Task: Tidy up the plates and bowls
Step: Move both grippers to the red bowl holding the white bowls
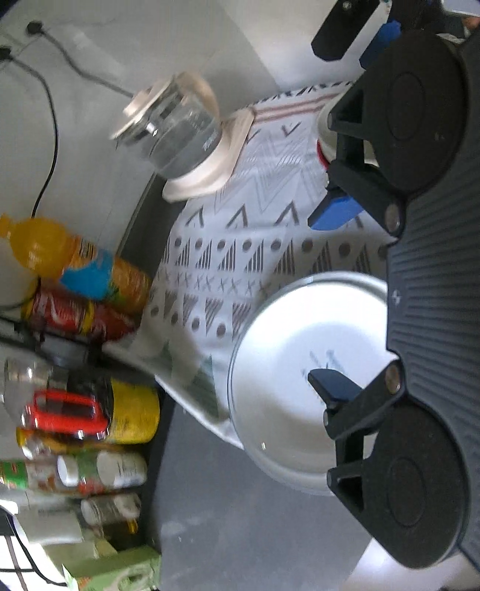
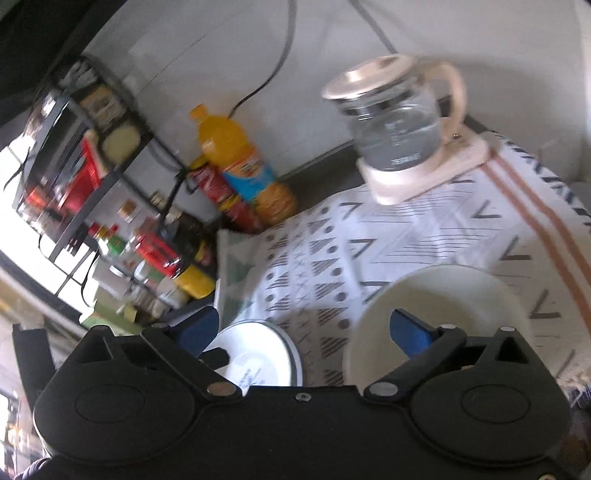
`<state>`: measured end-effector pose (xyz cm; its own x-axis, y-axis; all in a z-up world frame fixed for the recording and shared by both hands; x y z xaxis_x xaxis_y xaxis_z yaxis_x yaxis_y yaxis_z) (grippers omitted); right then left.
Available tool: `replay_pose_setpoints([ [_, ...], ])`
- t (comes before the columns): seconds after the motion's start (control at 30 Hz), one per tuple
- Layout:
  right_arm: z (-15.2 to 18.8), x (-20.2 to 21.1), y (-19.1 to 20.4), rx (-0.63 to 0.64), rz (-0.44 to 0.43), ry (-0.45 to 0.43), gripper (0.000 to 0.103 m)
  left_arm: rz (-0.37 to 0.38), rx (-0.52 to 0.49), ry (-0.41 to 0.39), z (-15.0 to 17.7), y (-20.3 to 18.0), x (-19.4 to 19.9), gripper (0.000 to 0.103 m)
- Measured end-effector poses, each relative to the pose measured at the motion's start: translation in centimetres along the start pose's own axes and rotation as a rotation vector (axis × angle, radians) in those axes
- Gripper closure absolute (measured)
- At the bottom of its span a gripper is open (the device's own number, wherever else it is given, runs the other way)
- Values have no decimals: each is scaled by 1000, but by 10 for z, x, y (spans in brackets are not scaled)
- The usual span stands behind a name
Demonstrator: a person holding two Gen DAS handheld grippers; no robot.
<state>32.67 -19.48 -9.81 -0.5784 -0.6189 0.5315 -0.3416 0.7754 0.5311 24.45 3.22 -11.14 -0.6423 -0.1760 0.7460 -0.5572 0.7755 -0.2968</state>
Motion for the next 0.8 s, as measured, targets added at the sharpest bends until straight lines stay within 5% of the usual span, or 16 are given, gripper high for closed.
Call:
replay_pose_setpoints([
  [0.4,-5,29,-64,-104,109,-80,3,109,-105,33,11,-53,-11,22],
  [0.8,13,36,-112,-160,186,-71,3,175,-154,120,36,-90,-33,22],
])
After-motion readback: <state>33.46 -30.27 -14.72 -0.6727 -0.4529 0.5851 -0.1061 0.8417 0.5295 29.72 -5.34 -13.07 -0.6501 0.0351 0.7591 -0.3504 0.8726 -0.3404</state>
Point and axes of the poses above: each gripper's, at about its wrist camera, not at the fingertips, and x roughly against the way its jaws point, y to its left, z to its underside, the point moved 4 cm from there along -x, roughly the way its jaws point, and after that the axes turned 8 degrees about -y, right-handed, at the moved point
